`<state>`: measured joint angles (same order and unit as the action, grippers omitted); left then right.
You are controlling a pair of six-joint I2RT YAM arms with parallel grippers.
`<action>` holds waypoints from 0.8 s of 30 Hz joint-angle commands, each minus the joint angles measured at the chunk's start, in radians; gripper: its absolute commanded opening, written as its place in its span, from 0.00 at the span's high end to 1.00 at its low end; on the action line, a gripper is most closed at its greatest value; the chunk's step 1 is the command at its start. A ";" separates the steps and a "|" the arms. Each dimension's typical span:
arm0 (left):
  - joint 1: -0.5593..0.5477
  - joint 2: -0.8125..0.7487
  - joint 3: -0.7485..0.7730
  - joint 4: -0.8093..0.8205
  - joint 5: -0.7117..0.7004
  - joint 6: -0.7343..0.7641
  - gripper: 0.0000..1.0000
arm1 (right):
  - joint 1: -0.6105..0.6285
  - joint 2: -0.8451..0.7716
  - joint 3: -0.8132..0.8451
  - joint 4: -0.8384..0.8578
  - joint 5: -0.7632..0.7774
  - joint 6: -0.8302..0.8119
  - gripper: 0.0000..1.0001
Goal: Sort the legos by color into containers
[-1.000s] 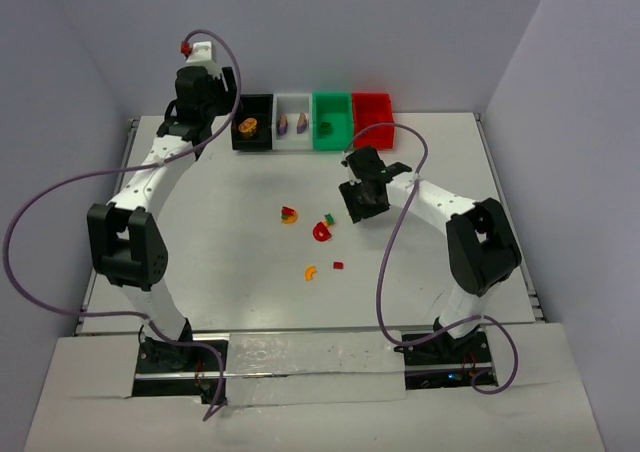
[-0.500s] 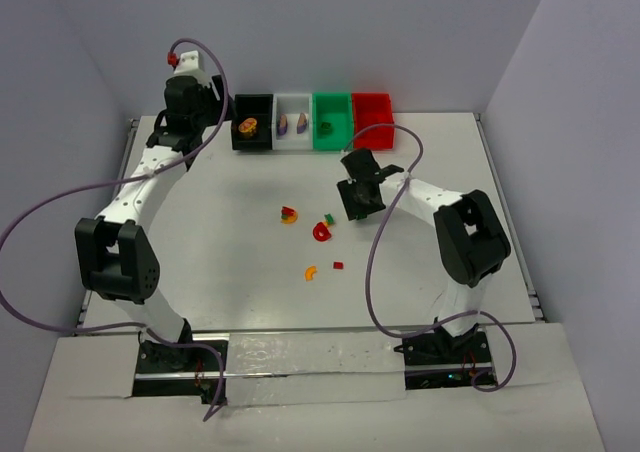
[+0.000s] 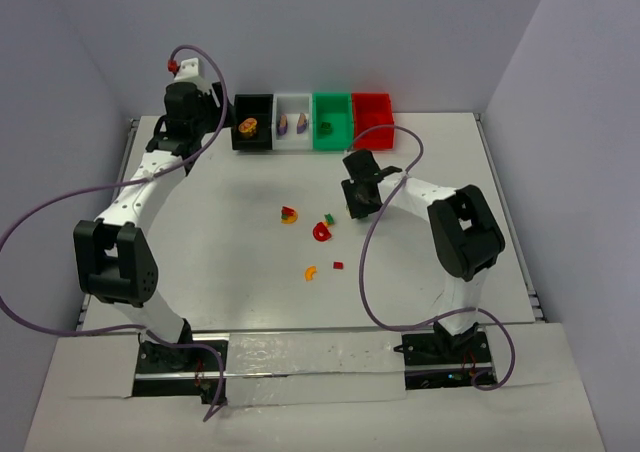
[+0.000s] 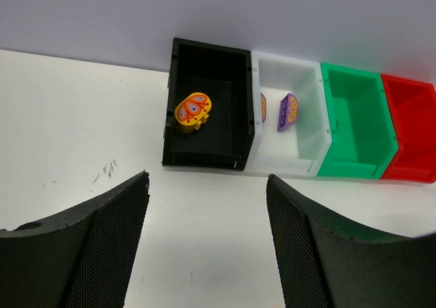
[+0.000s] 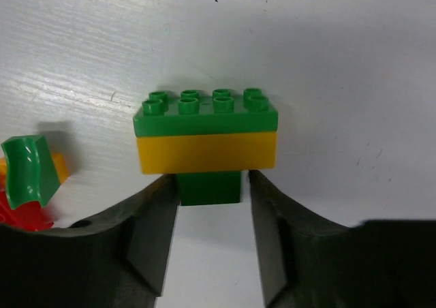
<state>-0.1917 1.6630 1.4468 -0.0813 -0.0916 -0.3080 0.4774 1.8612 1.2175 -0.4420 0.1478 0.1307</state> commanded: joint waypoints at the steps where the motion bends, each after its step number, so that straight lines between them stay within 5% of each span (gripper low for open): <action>1: 0.008 -0.058 -0.014 0.033 0.032 -0.011 0.25 | -0.006 0.016 0.005 0.046 0.029 0.006 0.51; 7: 0.014 -0.079 -0.014 -0.016 0.159 0.022 0.23 | -0.008 0.022 0.011 0.039 0.011 -0.008 0.71; 8: 0.024 -0.094 -0.023 -0.029 0.221 0.038 0.22 | -0.008 0.009 -0.010 0.051 -0.002 -0.019 0.85; 11: 0.044 -0.141 -0.050 -0.066 0.350 0.063 0.20 | -0.006 -0.060 -0.047 0.065 -0.085 -0.077 1.00; 20: 0.057 -0.273 -0.256 -0.040 0.975 -0.156 0.03 | 0.013 -0.380 -0.044 0.062 -0.361 -0.337 1.00; 24: 0.033 -0.263 -0.330 0.020 1.101 -0.271 0.03 | 0.080 -0.445 -0.026 0.043 -0.409 -0.412 1.00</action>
<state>-0.1392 1.3903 1.1793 -0.1401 0.7467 -0.4209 0.4971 1.5012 1.1407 -0.4111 -0.1439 -0.1597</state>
